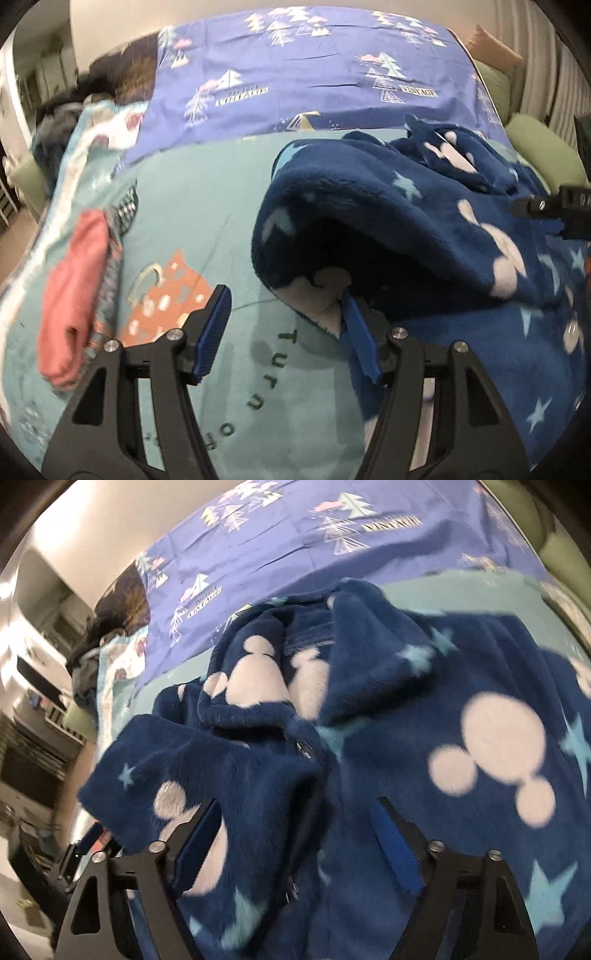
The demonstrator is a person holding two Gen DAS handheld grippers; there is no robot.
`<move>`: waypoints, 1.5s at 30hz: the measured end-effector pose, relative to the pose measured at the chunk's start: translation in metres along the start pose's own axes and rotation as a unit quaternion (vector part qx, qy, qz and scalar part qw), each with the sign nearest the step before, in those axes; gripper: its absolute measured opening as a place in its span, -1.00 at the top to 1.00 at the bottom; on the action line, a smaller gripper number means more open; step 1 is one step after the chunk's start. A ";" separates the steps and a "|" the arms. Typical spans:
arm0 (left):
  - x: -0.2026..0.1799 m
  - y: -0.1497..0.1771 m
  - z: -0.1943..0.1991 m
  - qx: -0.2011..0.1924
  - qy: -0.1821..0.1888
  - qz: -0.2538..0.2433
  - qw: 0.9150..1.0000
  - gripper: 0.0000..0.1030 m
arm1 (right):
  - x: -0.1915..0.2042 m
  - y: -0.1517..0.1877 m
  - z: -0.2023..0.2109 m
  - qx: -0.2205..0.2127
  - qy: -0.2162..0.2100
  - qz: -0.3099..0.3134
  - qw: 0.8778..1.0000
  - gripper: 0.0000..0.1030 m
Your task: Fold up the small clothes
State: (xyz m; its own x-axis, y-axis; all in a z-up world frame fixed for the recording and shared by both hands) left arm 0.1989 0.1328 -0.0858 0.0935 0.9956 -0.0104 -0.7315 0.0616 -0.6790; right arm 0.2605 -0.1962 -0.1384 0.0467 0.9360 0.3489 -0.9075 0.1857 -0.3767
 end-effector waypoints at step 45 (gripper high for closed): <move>-0.009 -0.071 -0.105 0.082 0.182 0.137 0.970 -0.10 | -0.099 0.025 0.061 -0.023 0.052 -0.019 0.998 0.74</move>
State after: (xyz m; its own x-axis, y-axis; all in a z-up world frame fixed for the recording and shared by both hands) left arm 0.3212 0.1118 -0.1148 0.0906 0.8868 -0.4532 -0.8577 -0.1618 -0.4880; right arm 0.2073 -0.3026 -0.1297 0.1255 0.9535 0.2742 -0.8840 0.2329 -0.4053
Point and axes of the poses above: each gripper's, at about its wrist camera, not at the fingertips, and z roughly against the way its jaws point, x to its left, y to its underside, the point moved 2 cm from there along -z, roughly the way its jaws point, and after that the axes turned 2 degrees about z, right-handed, at the moved point
